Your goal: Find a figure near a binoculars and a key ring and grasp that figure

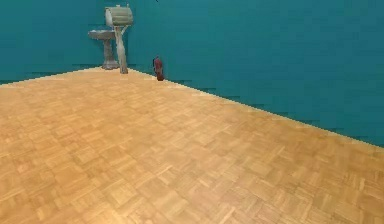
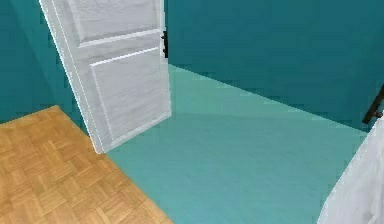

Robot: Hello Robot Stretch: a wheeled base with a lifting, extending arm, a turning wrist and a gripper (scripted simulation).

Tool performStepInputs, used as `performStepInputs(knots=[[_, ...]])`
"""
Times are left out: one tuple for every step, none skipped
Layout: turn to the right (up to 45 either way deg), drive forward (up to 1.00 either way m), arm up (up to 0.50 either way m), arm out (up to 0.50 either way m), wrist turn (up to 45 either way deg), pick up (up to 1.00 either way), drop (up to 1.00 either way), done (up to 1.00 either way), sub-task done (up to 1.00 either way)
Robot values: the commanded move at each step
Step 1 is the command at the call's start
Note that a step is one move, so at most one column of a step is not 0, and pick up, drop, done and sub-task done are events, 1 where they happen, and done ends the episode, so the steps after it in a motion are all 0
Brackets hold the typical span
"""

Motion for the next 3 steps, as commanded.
performStepInputs(knots=[[45.0, 0.00, 0.00, 0.00, 0.0, 0.00, 0.00, 0.00, 0.00], [36.0, 0.00, 0.00, 0.00, 0.0, 0.00, 0.00, 0.00, 0.00], [0.0, 0.45, 0.00, 0.00, 0.0, 0.00, 0.00, 0.00, 0.00]])
